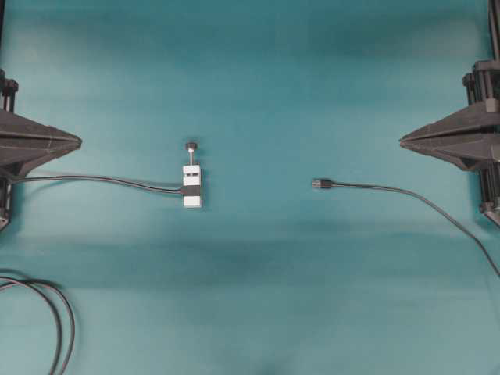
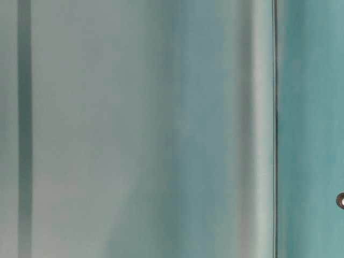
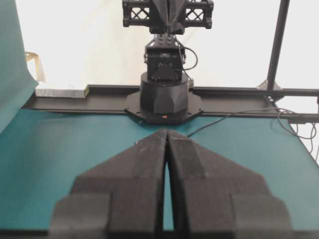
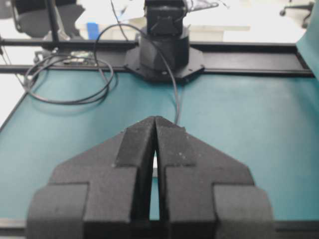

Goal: Insert the USB cable into the female connector supported by the left arm.
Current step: 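Move both grippers inward, left toward the white holder, right toward the USB plug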

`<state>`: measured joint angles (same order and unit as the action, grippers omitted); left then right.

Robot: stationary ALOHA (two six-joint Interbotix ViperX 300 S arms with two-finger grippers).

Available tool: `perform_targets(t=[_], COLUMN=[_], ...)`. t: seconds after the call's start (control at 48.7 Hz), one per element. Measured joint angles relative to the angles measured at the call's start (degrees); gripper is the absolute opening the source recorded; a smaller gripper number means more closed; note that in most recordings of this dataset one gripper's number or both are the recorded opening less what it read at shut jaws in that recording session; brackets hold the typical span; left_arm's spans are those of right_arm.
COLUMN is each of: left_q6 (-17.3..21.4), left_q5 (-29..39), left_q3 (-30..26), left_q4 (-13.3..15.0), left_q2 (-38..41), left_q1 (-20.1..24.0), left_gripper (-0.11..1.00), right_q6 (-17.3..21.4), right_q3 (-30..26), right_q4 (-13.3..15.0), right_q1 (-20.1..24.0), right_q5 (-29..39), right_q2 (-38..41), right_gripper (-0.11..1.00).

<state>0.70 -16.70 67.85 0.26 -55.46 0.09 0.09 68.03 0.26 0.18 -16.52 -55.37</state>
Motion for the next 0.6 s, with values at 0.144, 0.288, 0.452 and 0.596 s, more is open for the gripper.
perform_targets(t=[0.144, 0.288, 0.452, 0.596], left_q6=[0.2, 2.1, 3.6, 3.6], left_q5=[1.6, 3.4, 3.3, 1.0], left_q3=[0.7, 0.7, 2.2, 3.9], left_q4=[0.1, 0.1, 0.1, 0.2], left_q2=[0.5, 3.1, 8.4, 13.3], left_q1=[-0.2, -0.3, -0.8, -1.0], left_gripper=[0.00, -0.01, -0.01, 0.00], right_q6=[1.3, 4.0, 6.2, 6.5], right_q3=[0.1, 0.1, 0.3, 2.1], right_q4=[0.1, 0.1, 0.2, 0.2], right_q1=[0.6, 1.6, 1.6, 1.3], right_q5=[0.0, 0.0, -1.7, -5.1], right_q2=[0.6, 5.7, 14.1, 17.7], right_gripper=[0.00, 0.00, 0.00, 0.00])
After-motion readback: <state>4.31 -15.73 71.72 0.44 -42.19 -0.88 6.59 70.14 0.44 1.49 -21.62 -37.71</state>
